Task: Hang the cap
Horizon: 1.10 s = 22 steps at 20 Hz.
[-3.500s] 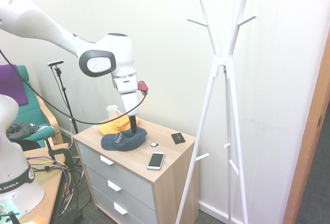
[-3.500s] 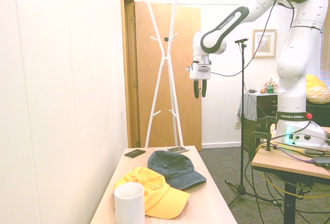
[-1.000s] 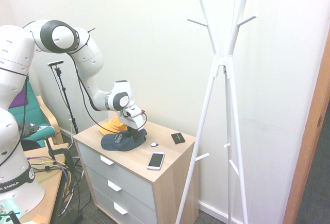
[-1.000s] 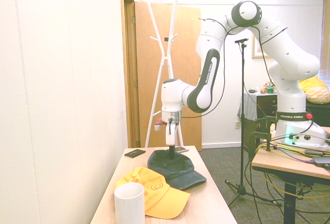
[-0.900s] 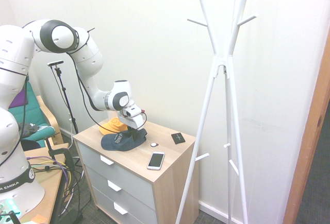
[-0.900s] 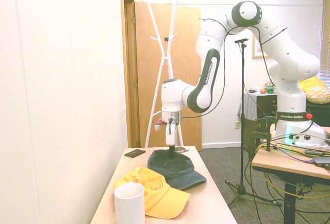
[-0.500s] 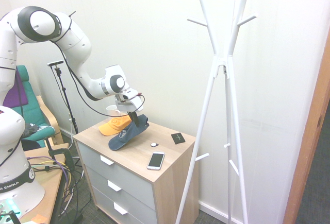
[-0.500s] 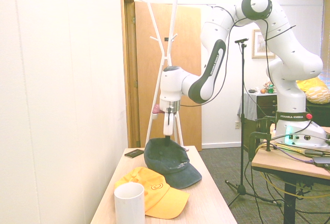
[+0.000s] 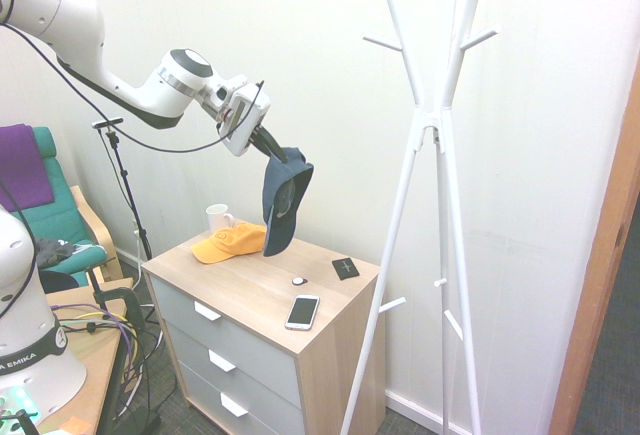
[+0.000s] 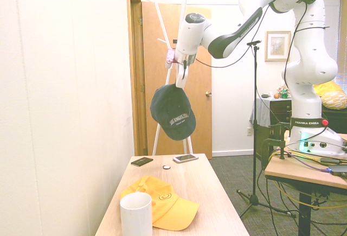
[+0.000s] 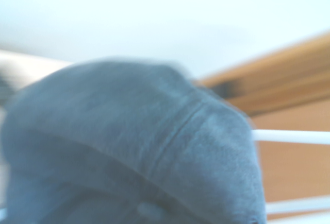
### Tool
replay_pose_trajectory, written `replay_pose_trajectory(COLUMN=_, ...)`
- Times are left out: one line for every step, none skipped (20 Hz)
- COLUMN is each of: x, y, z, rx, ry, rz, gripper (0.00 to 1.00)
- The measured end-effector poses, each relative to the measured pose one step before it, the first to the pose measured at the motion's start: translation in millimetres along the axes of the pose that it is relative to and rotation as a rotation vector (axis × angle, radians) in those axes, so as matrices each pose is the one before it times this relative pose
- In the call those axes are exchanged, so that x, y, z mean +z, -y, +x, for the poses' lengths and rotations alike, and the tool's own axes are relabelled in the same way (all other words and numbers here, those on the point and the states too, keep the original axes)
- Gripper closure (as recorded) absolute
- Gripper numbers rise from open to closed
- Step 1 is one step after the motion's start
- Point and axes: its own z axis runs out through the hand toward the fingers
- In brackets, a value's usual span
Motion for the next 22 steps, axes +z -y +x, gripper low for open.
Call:
replay_pose_trajectory(x=1.99, y=-18.79, z=21.37, rx=0.00558, ry=-0.05041, rz=-0.03282, gripper=1.00)
replay_pose_trajectory(x=4.34, y=-17.75, z=21.43, rx=0.00277, ry=-0.04042, rz=-0.03018, gripper=1.00)
replay_pose_trajectory(x=3.76, y=-16.95, z=20.89, rx=0.00278, ry=-0.03237, rz=-0.02494, gripper=1.00)
replay_pose_trajectory(x=1.64, y=-15.23, z=21.28, rx=0.00402, ry=-0.02798, rz=-0.02019, gripper=1.00)
replay_pose_trajectory(x=-1.65, y=-13.05, z=20.25, rx=0.00554, ry=-0.02932, rz=-0.01604, gripper=1.00)
replay_pose_trajectory(x=-3.90, y=-11.68, z=19.24, rx=0.00632, ry=-0.02558, rz=-0.01362, gripper=1.00)
replay_pose_trajectory(x=-5.34, y=-11.11, z=18.29, rx=0.00917, ry=-0.02750, rz=-0.01387, gripper=1.00)
replay_pose_trajectory(x=-5.67, y=-10.88, z=17.27, rx=0.01271, ry=-0.02591, rz=-0.01265, gripper=1.00)
replay_pose_trajectory(x=-5.12, y=-9.76, z=15.81, rx=0.01238, ry=-0.01881, rz=-0.00690, gripper=1.00)
replay_pose_trajectory(x=-4.97, y=-9.78, z=13.87, rx=0.01544, ry=-0.01429, rz=-0.00961, gripper=1.00)
replay_pose_trajectory(x=-3.38, y=-11.33, z=14.04, rx=0.02009, ry=-0.00897, rz=-0.01713, gripper=1.00)
replay_pose_trajectory(x=-2.39, y=-12.09, z=13.04, rx=0.02060, ry=-0.00383, rz=-0.02389, gripper=1.00)
replay_pose_trajectory(x=-1.13, y=-11.76, z=9.92, rx=0.02333, ry=-0.00084, rz=-0.02220, gripper=1.00)
replay_pose_trajectory(x=1.20, y=-10.89, z=6.58, rx=0.02178, ry=0.00381, rz=-0.01761, gripper=1.00)
replay_pose_trajectory(x=3.43, y=-10.53, z=3.11, rx=0.01839, ry=0.00764, rz=-0.01887, gripper=1.00)
replay_pose_trajectory(x=4.86, y=-9.60, z=2.10, rx=0.01623, ry=0.00574, rz=-0.01468, gripper=1.00)
replay_pose_trajectory(x=6.71, y=-9.73, z=-0.79, rx=0.01199, ry=0.01127, rz=-0.01428, gripper=1.00)
replay_pose_trajectory(x=7.05, y=-8.26, z=-2.06, rx=0.00836, ry=0.01271, rz=-0.00885, gripper=1.00)
replay_pose_trajectory(x=8.03, y=-6.65, z=-4.34, rx=0.00348, ry=0.01164, rz=-0.00500, gripper=1.00)
replay_pose_trajectory(x=9.07, y=-5.67, z=-5.68, rx=0.00126, ry=0.00975, rz=-0.00160, gripper=1.00)
replay_pose_trajectory(x=9.99, y=-4.28, z=-6.31, rx=0.00071, ry=0.00940, rz=-0.00248, gripper=1.00)
replay_pose_trajectory(x=9.99, y=-2.86, z=-6.76, rx=0.00323, ry=0.00944, rz=-0.00183, gripper=1.00)
